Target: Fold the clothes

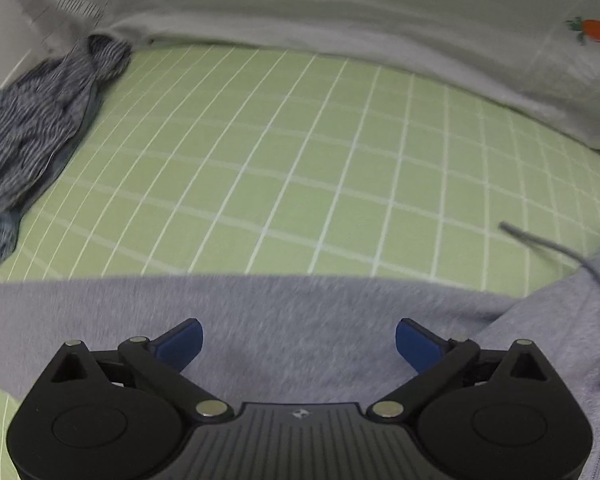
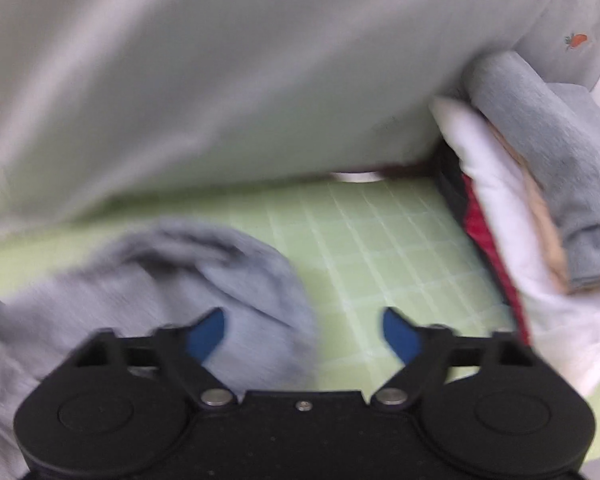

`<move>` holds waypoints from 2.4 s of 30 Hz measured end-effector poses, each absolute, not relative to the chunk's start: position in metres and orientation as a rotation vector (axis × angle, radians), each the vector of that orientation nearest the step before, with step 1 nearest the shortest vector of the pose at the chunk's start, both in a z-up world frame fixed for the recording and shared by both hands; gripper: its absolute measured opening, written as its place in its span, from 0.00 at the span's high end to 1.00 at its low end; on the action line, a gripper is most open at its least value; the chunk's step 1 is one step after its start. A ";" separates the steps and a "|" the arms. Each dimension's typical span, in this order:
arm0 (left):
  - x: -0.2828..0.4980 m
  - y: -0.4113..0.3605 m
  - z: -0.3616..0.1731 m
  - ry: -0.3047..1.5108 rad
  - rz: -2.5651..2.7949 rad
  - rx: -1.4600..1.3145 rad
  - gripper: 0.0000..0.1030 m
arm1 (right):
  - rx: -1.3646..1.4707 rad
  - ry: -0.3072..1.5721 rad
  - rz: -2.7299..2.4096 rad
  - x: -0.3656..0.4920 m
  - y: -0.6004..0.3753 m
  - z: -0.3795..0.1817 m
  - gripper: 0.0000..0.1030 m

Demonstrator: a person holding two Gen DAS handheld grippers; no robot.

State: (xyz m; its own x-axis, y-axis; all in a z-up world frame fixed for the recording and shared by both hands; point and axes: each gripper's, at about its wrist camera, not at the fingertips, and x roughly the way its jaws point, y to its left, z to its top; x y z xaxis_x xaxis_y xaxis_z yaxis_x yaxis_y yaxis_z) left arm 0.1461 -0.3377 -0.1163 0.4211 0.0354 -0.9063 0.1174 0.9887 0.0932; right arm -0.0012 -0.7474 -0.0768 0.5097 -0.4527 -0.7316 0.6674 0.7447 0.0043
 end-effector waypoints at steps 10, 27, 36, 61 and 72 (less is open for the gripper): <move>0.151 -0.356 -0.128 1.166 -0.157 0.188 0.05 | 0.570 0.719 -0.409 0.071 -0.737 -0.081 0.11; 0.157 -0.362 -0.129 1.137 -0.269 0.170 0.15 | 0.528 0.858 -0.402 0.091 -0.741 -0.106 0.45; 0.148 -0.379 -0.122 1.028 -0.264 0.148 0.94 | 0.486 0.827 -0.319 0.098 -0.740 -0.106 0.84; 0.166 -0.329 -0.103 0.989 -0.058 0.000 0.36 | 0.204 0.770 -0.280 0.085 -0.708 -0.071 0.12; 0.141 -0.356 -0.113 1.081 -0.097 0.067 0.35 | 0.277 0.923 -0.291 0.005 -0.719 -0.119 0.46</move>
State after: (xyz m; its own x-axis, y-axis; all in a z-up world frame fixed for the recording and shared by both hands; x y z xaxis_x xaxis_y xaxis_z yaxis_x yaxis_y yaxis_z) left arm 0.1413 -0.3563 -0.1127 0.4667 -0.0466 -0.8832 0.1121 0.9937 0.0068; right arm 0.0046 -0.7195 -0.1190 0.5703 -0.1270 -0.8115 0.3615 0.9259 0.1092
